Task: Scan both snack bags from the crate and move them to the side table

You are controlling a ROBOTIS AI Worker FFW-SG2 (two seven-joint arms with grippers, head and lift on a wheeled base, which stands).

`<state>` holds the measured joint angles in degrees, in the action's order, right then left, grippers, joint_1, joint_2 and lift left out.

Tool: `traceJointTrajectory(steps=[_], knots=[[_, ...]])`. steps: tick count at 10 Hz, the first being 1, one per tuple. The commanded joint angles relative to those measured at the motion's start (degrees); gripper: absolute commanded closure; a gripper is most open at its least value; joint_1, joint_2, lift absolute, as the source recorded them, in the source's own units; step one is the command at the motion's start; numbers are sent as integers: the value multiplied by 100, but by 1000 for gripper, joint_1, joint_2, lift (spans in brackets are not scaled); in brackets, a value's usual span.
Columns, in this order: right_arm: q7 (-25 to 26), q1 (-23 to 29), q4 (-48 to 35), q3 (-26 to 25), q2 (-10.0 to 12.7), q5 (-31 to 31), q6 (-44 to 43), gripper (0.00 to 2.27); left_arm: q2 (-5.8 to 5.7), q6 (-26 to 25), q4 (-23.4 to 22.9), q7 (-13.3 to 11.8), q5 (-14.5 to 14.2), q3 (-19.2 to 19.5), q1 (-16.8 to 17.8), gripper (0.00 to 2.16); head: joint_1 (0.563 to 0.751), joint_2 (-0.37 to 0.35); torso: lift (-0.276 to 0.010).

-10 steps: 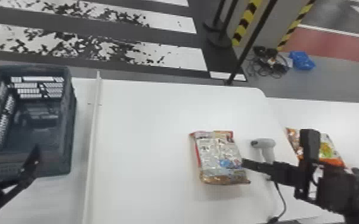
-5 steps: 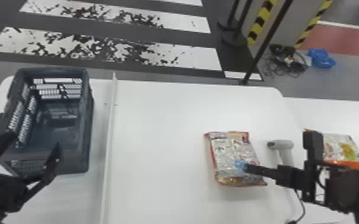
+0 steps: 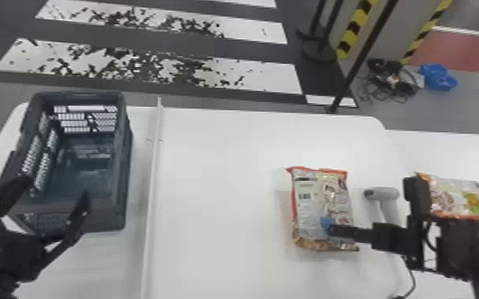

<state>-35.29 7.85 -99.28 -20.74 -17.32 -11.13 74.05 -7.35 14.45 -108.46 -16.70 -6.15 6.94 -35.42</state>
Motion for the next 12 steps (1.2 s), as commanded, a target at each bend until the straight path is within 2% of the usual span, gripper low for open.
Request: traceJointTrajectory(steps=[1, 3, 6, 8, 10, 12], knots=[[-31, 6, 5, -53, -8, -3, 10, 2243, 5, 0, 0, 0, 0, 0, 0, 90, 695, -167, -75], [-128, 94, -144, -176, -17, -82, 10, 2246, 5, 0, 9, 0, 0, 0, 0, 90, 695, -173, -75], [-119, 305, -873, -932, 36, -750, 168, 2246, 14, 0, 0, 0, 0, 9, -9, 90, 695, -181, -75], [4, 296, -988, -1459, 53, -1119, -61, 2246, 23, 0, 0, 0, 0, 0, -17, 90, 695, -202, -75], [593, 209, -856, -1688, 36, -1137, -781, 2246, 14, 0, -53, 0, 9, 35, -61, 90, 695, -240, -75], [1191, -29, -276, -1925, -17, -1137, -1379, 2246, 14, 18, -97, 0, 9, 97, -123, 90, 695, -310, -75]])
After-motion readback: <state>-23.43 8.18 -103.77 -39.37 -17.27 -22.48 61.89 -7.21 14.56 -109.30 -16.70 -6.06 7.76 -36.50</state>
